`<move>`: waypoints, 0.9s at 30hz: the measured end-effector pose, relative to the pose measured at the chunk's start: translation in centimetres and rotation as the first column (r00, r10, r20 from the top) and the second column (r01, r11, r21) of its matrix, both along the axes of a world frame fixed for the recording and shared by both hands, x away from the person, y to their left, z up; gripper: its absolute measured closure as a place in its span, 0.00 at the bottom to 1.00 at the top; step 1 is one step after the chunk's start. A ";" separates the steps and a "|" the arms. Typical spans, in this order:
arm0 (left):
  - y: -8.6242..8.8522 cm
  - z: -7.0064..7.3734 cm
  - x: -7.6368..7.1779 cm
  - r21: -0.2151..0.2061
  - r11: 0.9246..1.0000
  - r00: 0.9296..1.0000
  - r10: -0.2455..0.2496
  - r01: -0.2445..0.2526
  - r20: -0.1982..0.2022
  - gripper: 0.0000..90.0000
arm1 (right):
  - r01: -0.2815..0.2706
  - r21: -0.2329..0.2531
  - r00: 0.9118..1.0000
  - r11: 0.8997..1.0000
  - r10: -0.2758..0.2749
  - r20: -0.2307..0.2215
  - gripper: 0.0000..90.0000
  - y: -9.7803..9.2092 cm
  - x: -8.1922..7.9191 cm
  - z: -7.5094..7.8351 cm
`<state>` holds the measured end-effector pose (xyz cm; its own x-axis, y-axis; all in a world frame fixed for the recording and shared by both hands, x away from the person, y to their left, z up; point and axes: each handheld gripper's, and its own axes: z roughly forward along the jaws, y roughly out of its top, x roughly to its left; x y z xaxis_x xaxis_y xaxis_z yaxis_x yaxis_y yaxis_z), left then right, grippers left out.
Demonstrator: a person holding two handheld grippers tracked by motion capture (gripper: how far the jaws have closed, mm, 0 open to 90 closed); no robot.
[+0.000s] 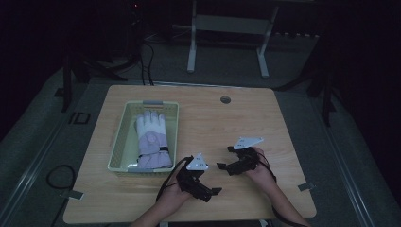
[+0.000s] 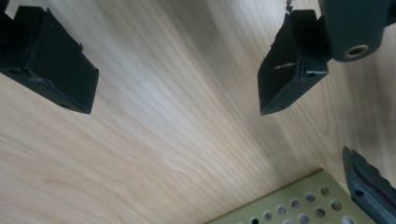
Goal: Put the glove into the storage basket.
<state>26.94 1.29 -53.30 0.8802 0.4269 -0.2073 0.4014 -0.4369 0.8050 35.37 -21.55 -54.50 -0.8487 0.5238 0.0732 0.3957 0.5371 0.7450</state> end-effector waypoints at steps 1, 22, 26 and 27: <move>-0.3 -0.2 -0.1 0.004 1.000 1.000 -0.006 0.006 0.001 0.02 | 0.000 -0.010 1.000 1.000 0.000 0.003 0.14 -0.2 -0.1 -0.1; -2.4 -3.4 -0.3 0.029 0.999 0.999 -0.044 0.044 0.013 0.02 | 0.103 0.075 0.993 0.992 -0.107 0.058 0.15 -6.4 -2.6 -0.7; -2.5 -3.7 -0.4 0.035 0.998 0.999 -0.050 0.049 0.017 0.02 | 0.122 0.073 0.990 0.990 -0.126 0.065 0.15 -7.5 -3.0 -0.7; -2.5 -3.7 -0.5 0.037 0.998 0.999 -0.048 0.048 0.018 0.02 | 0.125 0.067 0.989 0.990 -0.130 0.066 0.15 -7.8 -3.1 -0.9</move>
<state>26.49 -1.26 -57.02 0.9035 0.3911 -0.1754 0.3642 -0.4844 0.7954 32.28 -29.34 -55.37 -0.7795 0.6242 0.0521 0.4037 0.4372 0.8037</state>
